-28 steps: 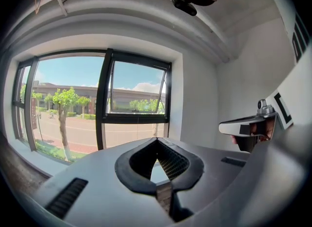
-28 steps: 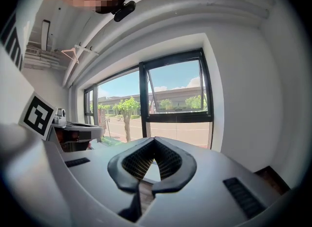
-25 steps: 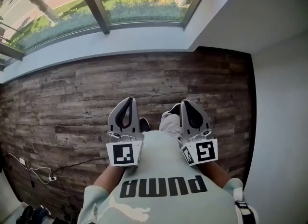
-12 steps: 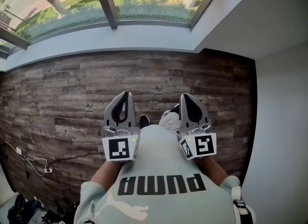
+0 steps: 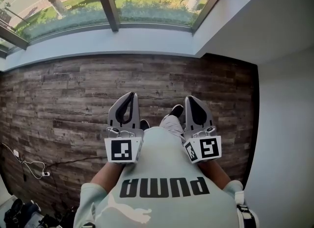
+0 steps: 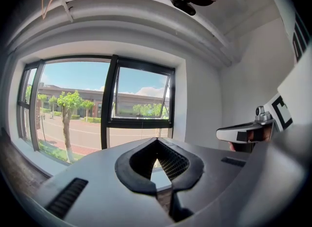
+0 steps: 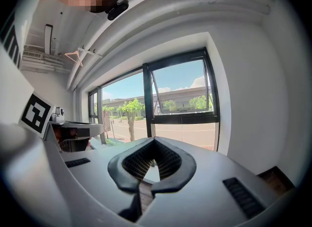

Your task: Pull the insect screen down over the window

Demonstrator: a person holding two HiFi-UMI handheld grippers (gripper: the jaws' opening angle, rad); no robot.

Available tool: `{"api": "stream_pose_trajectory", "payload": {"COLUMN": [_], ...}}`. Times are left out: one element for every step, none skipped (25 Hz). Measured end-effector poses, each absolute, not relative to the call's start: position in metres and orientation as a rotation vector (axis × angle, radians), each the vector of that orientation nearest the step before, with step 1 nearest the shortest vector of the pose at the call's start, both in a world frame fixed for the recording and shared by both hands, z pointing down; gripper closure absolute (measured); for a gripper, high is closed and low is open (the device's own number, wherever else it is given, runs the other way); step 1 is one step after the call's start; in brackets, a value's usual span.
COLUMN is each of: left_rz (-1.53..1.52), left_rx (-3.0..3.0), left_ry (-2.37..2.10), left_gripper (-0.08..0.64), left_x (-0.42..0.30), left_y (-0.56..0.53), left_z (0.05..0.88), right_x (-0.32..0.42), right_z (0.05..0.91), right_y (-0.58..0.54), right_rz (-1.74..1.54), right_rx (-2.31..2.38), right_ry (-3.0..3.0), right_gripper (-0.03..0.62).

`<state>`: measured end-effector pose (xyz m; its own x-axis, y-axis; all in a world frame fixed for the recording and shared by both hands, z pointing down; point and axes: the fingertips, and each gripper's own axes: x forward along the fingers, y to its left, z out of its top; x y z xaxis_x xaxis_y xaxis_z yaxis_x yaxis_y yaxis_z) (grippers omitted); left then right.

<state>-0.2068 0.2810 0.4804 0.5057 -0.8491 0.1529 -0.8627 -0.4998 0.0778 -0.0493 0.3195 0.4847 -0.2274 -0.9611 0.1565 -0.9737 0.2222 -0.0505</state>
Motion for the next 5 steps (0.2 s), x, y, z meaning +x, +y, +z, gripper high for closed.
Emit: {"api": "stream_pose_trajectory", "payload": {"left_rz": [0.146, 0.149, 0.151, 0.151, 0.151], "left_rx": [2.599, 2.598, 2.595, 2.592, 2.590], "left_ry": [-1.489, -1.491, -1.494, -1.497, -1.500], "left_gripper": [0.548, 0.548, 0.548, 0.548, 0.548], "left_x": [-0.2069, -0.2072, -0.2074, -0.2076, -0.2079], "left_y": [0.2801, 0.2794, 0.2790, 0.2786, 0.2782], "left_z": [0.4809, 0.4814, 0.4817, 0.4820, 0.4822], "right_x": [-0.0486, -0.0481, -0.0476, -0.0471, -0.0467], "right_z": [0.4844, 0.4843, 0.4842, 0.4843, 0.4843], "right_y": [0.3182, 0.3171, 0.3162, 0.3154, 0.3146], "right_rz": [0.208, 0.206, 0.204, 0.203, 0.201], "right_rx": [1.889, 1.885, 1.881, 1.877, 1.873], "right_ry": [-2.384, -2.385, -2.387, -2.389, -2.391], "right_gripper": [0.588, 0.588, 0.588, 0.588, 0.588]}}
